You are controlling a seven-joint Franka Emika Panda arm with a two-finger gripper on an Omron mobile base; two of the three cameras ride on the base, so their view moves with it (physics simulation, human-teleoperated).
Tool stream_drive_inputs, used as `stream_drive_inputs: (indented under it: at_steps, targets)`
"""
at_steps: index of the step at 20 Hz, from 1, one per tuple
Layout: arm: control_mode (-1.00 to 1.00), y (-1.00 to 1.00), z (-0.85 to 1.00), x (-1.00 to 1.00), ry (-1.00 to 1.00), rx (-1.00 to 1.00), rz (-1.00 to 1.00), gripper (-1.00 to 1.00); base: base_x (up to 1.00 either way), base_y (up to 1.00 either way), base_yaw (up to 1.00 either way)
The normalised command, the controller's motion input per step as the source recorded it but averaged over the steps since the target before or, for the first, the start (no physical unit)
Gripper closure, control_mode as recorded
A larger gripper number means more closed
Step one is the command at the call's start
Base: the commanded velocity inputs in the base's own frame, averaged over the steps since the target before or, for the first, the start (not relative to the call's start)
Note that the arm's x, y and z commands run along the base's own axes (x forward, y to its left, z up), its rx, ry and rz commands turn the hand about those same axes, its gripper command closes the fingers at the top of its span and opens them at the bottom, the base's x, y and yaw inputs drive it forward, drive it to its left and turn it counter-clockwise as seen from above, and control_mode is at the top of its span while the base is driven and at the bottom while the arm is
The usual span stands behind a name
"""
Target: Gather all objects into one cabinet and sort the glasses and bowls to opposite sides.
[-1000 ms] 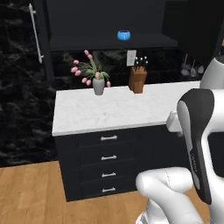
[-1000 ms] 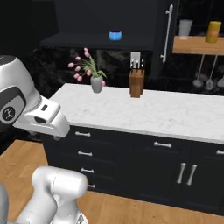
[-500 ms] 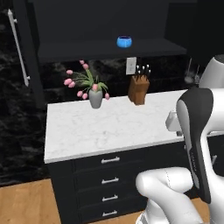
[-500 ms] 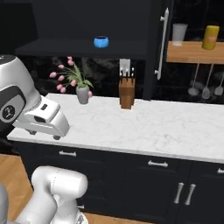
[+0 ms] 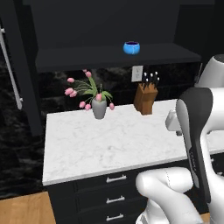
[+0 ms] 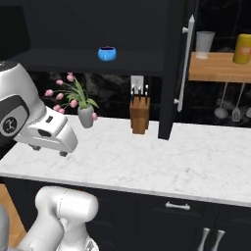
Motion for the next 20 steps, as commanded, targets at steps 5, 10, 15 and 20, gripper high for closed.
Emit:
stream_drive_inputs:
  at_steps: [5, 10, 15, 20]
  targets:
    - [1.0, 0.0, 0.0, 0.0, 0.0, 0.0, 0.0, -1.0, 0.5, 0.0, 0.08]
    - [1.0, 0.0, 0.0, 0.0, 0.0, 0.0, 0.0, -1.0, 0.4, 0.0, 0.05]
    - [1.0, 0.0, 0.0, 0.0, 0.0, 0.0, 0.0, -1.0, 0.01, 0.0, 0.0]
    - [-1.0, -0.05, 0.11, -0.19, -0.24, 0.0, 0.0, -1.0, 0.0, 0.0, 0.0]
